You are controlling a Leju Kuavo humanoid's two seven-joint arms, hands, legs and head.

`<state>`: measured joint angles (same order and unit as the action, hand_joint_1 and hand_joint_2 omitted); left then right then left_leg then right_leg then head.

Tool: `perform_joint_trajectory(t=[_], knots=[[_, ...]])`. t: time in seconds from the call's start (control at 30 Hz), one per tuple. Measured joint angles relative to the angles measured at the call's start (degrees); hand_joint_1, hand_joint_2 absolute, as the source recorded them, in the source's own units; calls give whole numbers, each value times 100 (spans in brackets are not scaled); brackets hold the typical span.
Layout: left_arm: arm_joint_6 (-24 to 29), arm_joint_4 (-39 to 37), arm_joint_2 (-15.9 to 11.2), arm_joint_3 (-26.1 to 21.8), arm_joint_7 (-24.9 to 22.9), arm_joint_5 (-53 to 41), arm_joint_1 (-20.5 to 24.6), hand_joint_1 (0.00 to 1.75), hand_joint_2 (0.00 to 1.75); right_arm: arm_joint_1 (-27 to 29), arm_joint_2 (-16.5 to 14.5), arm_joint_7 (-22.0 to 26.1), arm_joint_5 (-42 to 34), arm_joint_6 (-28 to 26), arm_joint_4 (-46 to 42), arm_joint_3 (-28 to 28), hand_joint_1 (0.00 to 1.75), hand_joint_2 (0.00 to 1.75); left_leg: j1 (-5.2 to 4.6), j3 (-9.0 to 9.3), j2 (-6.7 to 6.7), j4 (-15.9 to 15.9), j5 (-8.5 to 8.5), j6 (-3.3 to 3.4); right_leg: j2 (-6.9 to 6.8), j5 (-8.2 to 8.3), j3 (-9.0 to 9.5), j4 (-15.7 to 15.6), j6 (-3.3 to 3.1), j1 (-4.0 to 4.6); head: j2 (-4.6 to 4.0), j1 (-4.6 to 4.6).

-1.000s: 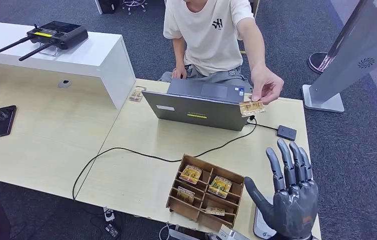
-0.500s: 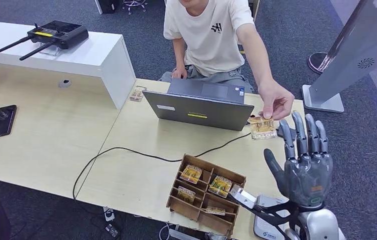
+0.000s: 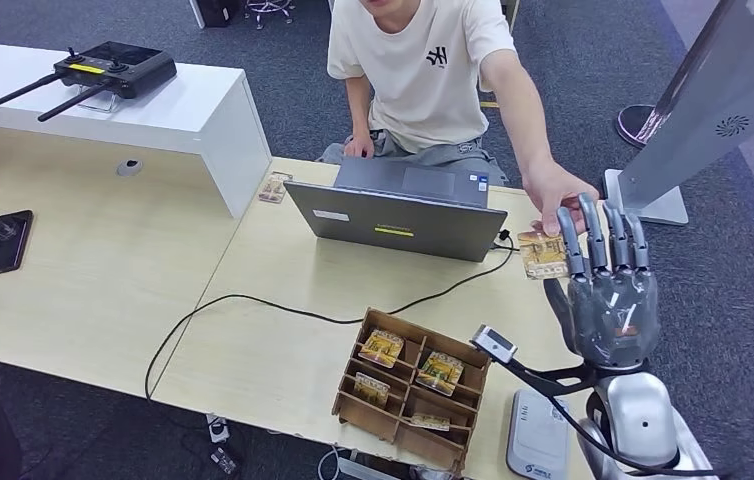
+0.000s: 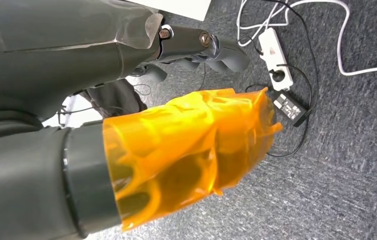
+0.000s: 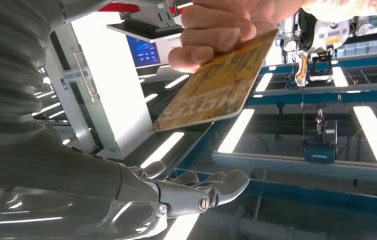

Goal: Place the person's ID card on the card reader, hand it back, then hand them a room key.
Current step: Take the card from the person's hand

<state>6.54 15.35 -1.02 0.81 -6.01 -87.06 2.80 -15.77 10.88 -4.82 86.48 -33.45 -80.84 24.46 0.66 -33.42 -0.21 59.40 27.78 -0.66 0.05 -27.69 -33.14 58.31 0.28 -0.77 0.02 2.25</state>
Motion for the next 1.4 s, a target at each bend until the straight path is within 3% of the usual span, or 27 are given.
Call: perform_joint_trajectory(t=[0.1,0.13,0.23,0.27,1.4], knots=[[-1,14,2,20,-4,16,6,0,0,-18,0,-2,0,1,108,-21,8,175,0,0,0,0,1,0,0,0,0,0,0,0,0,0],[-1,16,2,22,-9,28,8,0,0,-19,0,-7,-2,1,134,-26,35,175,0,0,0,0,1,0,0,0,0,-1,0,0,0,0],[2,17,6,27,-36,79,7,0,0,-17,0,-36,-26,-1,197,-54,152,175,0,0,0,0,1,0,0,0,-1,-1,0,0,0,0],[3,18,8,29,-45,95,6,0,0,-14,0,-43,-38,-2,214,-72,168,175,0,0,0,0,1,1,0,0,-1,-1,0,0,0,0],[-34,98,-7,210,-172,601,-2,0,0,197,-233,242,-631,-80,297,-452,175,175,0,0,0,0,1,0,0,0,-1,0,0,0,0,0]])
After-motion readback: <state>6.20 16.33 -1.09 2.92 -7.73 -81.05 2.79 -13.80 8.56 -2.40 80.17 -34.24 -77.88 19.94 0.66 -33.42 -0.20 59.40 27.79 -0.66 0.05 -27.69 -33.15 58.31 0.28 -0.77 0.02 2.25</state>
